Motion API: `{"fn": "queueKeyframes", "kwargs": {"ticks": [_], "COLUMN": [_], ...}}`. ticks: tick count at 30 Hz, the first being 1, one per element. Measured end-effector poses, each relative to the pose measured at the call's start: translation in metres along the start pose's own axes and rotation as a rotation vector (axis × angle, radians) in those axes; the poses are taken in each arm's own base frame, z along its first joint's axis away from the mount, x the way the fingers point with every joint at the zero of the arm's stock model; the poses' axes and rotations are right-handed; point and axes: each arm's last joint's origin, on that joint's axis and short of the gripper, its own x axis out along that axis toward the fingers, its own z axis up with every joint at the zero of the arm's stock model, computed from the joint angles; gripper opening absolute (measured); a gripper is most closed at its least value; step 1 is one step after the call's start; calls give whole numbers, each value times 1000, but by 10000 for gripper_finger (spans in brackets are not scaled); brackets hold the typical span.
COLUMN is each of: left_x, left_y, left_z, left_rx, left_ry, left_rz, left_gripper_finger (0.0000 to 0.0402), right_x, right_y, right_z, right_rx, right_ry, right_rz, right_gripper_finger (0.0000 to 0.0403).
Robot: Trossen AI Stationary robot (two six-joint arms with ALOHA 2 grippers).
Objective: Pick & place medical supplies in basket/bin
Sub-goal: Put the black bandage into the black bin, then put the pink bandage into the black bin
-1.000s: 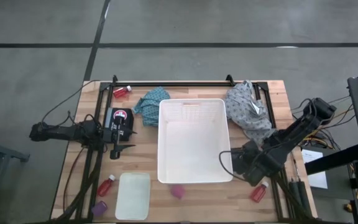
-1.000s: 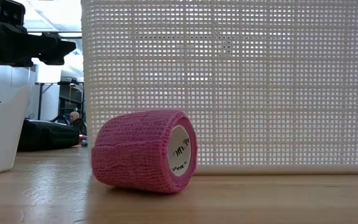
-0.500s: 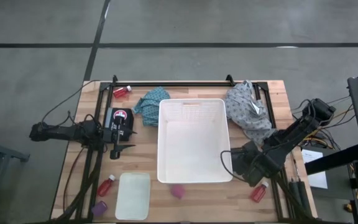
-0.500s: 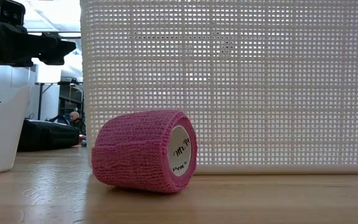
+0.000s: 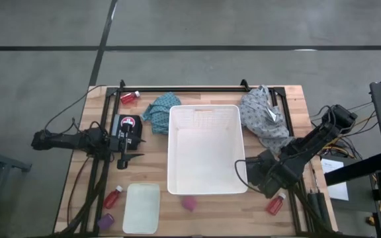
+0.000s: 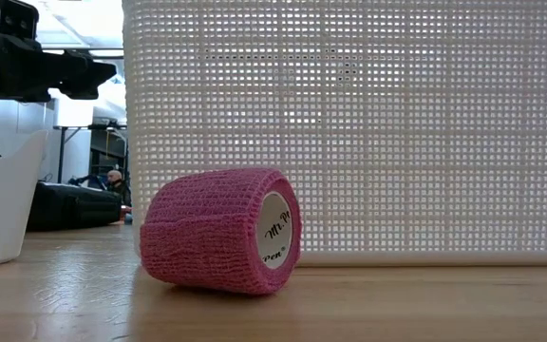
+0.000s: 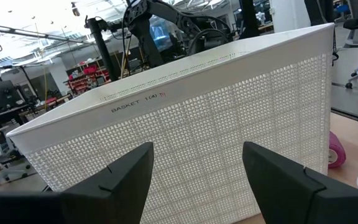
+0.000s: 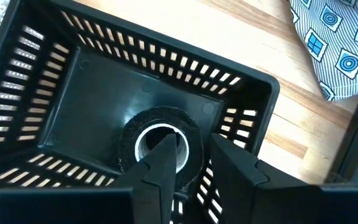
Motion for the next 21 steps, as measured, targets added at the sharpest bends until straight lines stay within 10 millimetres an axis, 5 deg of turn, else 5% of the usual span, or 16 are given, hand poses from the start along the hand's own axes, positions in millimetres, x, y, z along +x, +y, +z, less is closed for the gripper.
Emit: {"fn": "queueKeyframes", "kwargs": {"ticks": [21], "left_x": [0], "left_y": [0], "left_z": [0], "left_rx": [0], "left_ry": [0], "left_rz": [0], "left_gripper_finger": [253], "right_x": [-24], "right_y": [-12], "right_z": [5], "right_rx": [-33], "right_ry": [-96], "right_rz": [126], "right_gripper_finger": [97]}}
